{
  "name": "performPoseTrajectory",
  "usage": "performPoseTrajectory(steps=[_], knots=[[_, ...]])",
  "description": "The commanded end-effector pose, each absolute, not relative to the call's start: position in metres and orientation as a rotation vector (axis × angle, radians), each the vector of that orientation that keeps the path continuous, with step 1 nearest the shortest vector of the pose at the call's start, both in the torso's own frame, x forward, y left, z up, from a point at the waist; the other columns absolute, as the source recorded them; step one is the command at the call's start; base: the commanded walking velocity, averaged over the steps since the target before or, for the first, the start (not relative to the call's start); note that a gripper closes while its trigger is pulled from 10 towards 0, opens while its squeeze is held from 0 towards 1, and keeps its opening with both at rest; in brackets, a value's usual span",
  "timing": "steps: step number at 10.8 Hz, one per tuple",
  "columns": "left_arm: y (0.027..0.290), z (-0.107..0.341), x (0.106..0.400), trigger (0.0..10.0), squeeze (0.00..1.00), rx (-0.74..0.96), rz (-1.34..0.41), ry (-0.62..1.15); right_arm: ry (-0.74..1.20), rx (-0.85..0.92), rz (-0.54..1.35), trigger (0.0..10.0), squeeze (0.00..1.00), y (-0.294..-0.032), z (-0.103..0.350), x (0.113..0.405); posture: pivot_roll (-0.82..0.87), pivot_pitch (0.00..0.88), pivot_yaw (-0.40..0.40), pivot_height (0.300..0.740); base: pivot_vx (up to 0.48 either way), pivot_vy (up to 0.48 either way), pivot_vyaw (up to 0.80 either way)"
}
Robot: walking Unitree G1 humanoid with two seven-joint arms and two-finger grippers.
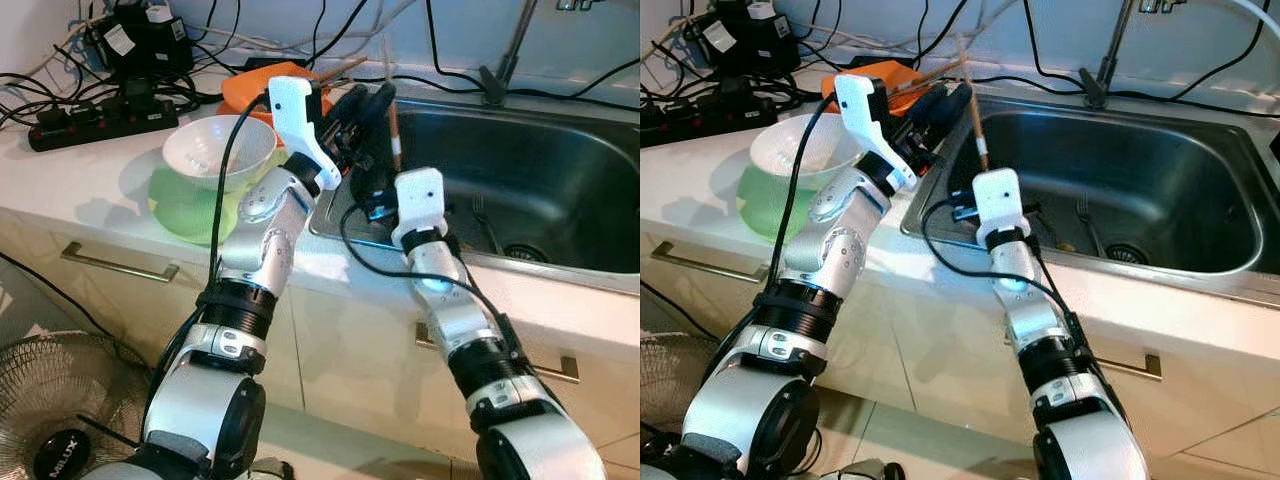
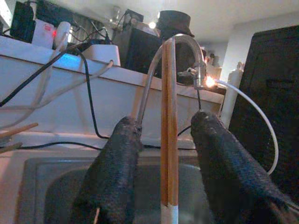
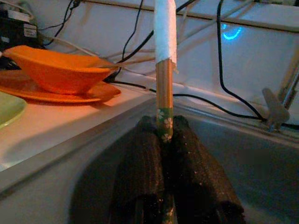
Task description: Kitchen organization
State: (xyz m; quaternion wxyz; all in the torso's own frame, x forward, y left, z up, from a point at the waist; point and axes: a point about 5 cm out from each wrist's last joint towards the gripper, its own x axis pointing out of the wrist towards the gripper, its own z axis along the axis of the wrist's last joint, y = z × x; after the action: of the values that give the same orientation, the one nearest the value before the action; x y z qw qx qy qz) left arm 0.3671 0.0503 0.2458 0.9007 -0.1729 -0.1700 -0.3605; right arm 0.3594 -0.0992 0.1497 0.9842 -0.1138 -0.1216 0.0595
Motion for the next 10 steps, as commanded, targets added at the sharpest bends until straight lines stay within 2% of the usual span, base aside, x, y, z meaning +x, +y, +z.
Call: performPoseTrajectory(steps=[1, 2, 3, 4, 6, 7, 9, 10], knots=[[0.056, 0.244, 0.366, 10.0, 1.00, -0.374, -0.721, -0.347, -0.233, -0.222, 0.090, 0.0, 0.00, -0.104, 0.154, 0.365, 0.04, 0.013, 0.049, 0.740, 0.000, 0.000, 0.00], [0.060, 0.240, 0.365, 10.0, 0.29, -0.390, -0.707, -0.339, -0.226, -0.217, 0.072, 7.3, 0.00, -0.109, 0.157, 0.369, 0.04, 0.013, 0.049, 0.740, 0.000, 0.000, 0.00], [0.064, 0.237, 0.364, 10.0, 0.00, -0.402, -0.690, -0.333, -0.220, -0.214, 0.053, 10.0, 0.00, -0.115, 0.160, 0.372, 0.04, 0.013, 0.049, 0.740, 0.000, 0.000, 0.00], [0.064, 0.236, 0.364, 10.0, 0.00, -0.404, -0.686, -0.331, -0.218, -0.213, 0.049, 10.0, 0.00, -0.116, 0.160, 0.373, 0.04, 0.013, 0.049, 0.740, 0.000, 0.000, 0.00], [0.077, 0.222, 0.364, 10.0, 0.00, -0.378, -0.610, -0.285, -0.166, -0.206, -0.040, 10.0, 0.00, -0.141, 0.165, 0.384, 0.04, 0.012, 0.050, 0.740, 0.000, 0.000, 0.00], [0.077, 0.212, 0.364, 10.0, 0.00, -0.286, -0.586, -0.249, -0.080, -0.198, -0.107, 10.0, 0.00, -0.155, 0.161, 0.389, 0.04, 0.013, 0.049, 0.740, 0.000, 0.000, 0.00], [0.075, 0.206, 0.362, 10.0, 0.00, -0.258, -0.582, -0.223, -0.033, -0.133, -0.130, 10.0, 0.00, -0.164, 0.159, 0.392, 0.04, 0.012, 0.046, 0.740, 0.000, 0.000, 0.00], [0.072, 0.200, 0.360, 10.0, 0.00, -0.220, -0.581, -0.203, -0.005, -0.098, -0.140, 10.0, 0.96, -0.168, 0.158, 0.393, 0.04, 0.011, 0.046, 0.740, 0.000, 0.000, 0.00]])
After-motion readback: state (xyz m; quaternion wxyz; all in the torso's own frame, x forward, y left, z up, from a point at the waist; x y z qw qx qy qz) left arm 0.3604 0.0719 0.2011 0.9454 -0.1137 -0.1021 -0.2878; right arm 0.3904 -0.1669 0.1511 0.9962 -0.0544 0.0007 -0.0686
